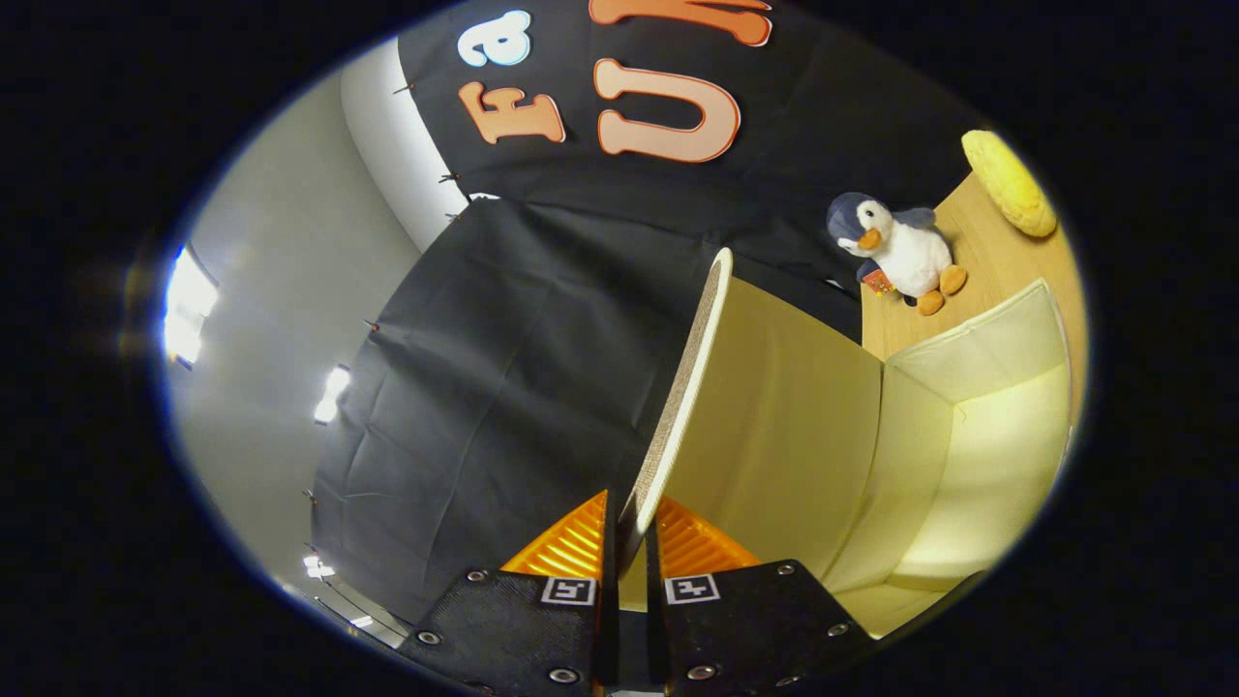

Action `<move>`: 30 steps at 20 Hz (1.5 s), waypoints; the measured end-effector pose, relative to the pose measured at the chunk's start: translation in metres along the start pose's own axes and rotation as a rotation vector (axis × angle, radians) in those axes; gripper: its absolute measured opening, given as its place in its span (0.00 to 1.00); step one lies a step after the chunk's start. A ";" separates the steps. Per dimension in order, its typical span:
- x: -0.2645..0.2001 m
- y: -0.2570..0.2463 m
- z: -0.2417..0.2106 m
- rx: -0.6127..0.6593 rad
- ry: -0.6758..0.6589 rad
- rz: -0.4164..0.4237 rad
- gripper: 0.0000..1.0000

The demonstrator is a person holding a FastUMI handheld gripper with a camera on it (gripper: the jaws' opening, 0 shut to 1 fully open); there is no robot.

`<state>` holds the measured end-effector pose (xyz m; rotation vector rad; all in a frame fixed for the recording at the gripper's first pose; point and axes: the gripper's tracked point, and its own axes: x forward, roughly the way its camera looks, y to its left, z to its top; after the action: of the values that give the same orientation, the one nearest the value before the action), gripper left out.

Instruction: Open the storage box then place both shoes into the box .Put the left shoe in first, then the right shoe, with the right side of both shoes facing outward in a uniform manner.

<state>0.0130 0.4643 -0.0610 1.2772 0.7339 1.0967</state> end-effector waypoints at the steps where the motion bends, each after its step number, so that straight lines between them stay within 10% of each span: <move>1: 0.015 0.001 -0.004 -0.008 0.002 -0.018 0.12; 15: 0.123 -0.061 -0.075 0.017 0.187 -0.386 0.14; 30: -0.045 -0.057 0.002 -0.381 0.042 -0.521 0.83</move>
<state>0.0121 0.4249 -0.1225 0.6864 0.7867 0.7851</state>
